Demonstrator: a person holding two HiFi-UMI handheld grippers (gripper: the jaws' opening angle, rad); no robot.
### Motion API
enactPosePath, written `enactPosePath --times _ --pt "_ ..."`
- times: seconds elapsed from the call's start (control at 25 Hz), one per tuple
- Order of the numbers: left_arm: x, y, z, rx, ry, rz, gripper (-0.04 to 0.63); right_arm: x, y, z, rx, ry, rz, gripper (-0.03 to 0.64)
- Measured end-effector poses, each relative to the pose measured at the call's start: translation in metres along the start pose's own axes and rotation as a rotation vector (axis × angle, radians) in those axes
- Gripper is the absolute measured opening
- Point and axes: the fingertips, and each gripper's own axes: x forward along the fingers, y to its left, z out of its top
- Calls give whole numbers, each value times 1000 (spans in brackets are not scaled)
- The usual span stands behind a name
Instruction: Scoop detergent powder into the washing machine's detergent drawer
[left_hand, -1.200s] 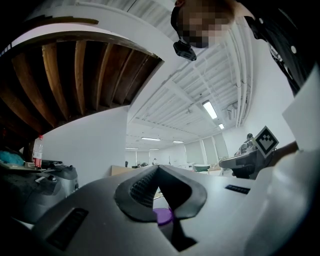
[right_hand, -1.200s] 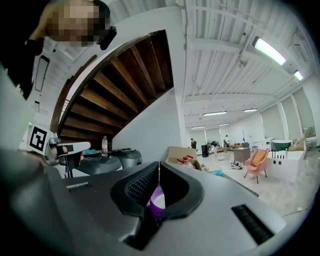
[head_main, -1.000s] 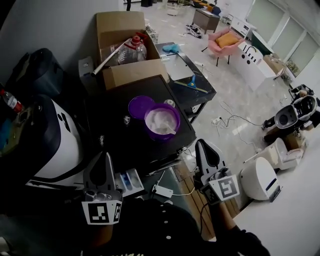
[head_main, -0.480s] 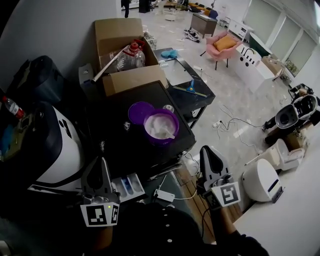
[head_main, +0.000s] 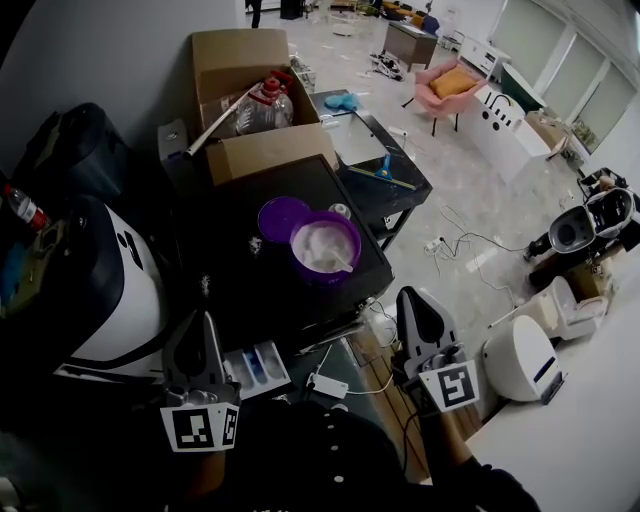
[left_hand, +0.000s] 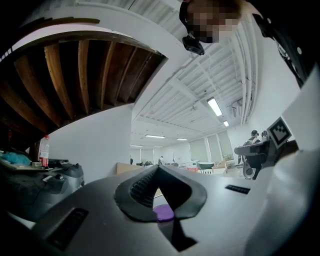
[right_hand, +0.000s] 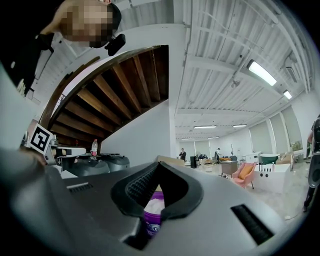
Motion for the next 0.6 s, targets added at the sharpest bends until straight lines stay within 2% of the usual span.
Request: enactPosePath --times 0.4,0.6 --pt "1 0 -2 4 6 2 5 3 1 -3 -10 14 3 28" --pt "-1 -3 -1 43 5 -4 5 5 3 -3 -12 8 11 28"
